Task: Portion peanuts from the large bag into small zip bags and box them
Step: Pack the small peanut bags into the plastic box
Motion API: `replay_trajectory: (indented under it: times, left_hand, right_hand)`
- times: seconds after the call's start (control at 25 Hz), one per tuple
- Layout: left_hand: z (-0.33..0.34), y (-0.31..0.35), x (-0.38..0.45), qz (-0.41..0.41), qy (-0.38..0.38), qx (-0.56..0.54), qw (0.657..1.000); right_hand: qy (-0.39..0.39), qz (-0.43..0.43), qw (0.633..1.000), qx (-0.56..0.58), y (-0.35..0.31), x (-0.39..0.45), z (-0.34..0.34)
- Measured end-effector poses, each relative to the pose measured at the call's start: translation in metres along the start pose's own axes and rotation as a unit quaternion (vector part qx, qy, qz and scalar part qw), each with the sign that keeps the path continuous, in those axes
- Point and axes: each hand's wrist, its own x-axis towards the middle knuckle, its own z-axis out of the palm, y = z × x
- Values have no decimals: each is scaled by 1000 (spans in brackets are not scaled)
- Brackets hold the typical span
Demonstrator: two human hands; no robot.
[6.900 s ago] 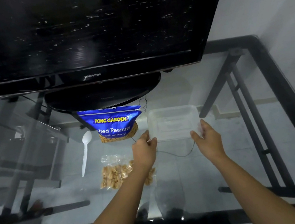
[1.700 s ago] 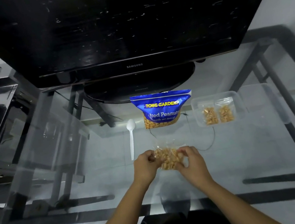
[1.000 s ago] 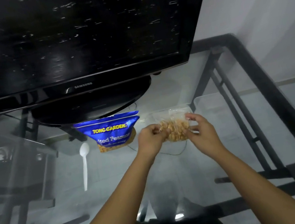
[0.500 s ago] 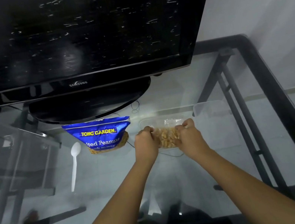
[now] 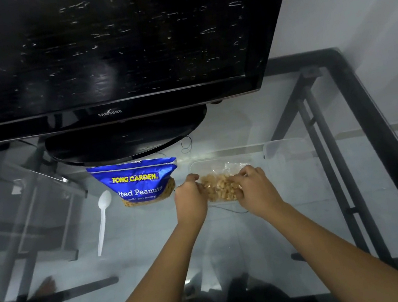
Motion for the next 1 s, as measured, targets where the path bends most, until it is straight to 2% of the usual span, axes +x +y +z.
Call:
replay_trajectory:
  times: [0.12,0.2,0.32,0.4,0.48,0.56,0.64,0.72,0.88,0.96,1.0]
  left_hand:
    - [1,3,1,32,-47,113,992]
    - [3,2,-5,70,-38,155,985]
    - [4,-10,-10,77,13,143,987]
    - [1,-16,-10,66,9,128,990]
    - [-1,-18,-10,66,-16,107,992]
    - [-3,-19,-9,65,-24,97,993]
    - [-3,-22,-7,59,-27,92,994]
    - [-3,-22,-7,60,-34,92,993]
    - [-6,-23,-7,69,-38,72,994]
    - [-7,-23,-7,72,-42,70,994]
    - [-7,-24,-7,73,-46,69,994]
  right_hand:
    - [-10,-5,1000,-1,1,0,0]
    - [-12,-14,1000,-3,-1,-1,0]
    - [81,-18,996,34,1,-7,-8]
    - [170,50,982,64,11,-14,-16]
    - [202,181,961,58,32,-22,-20]
    - [143,322,935,43,55,-32,-21]
    - [63,401,913,39,70,-40,-20]
    - [43,415,908,30,75,-44,-18]
    - [74,436,893,86,74,-47,-16]
    - [120,436,881,136,75,-48,-17]
    - [172,417,874,179,74,-48,-20]
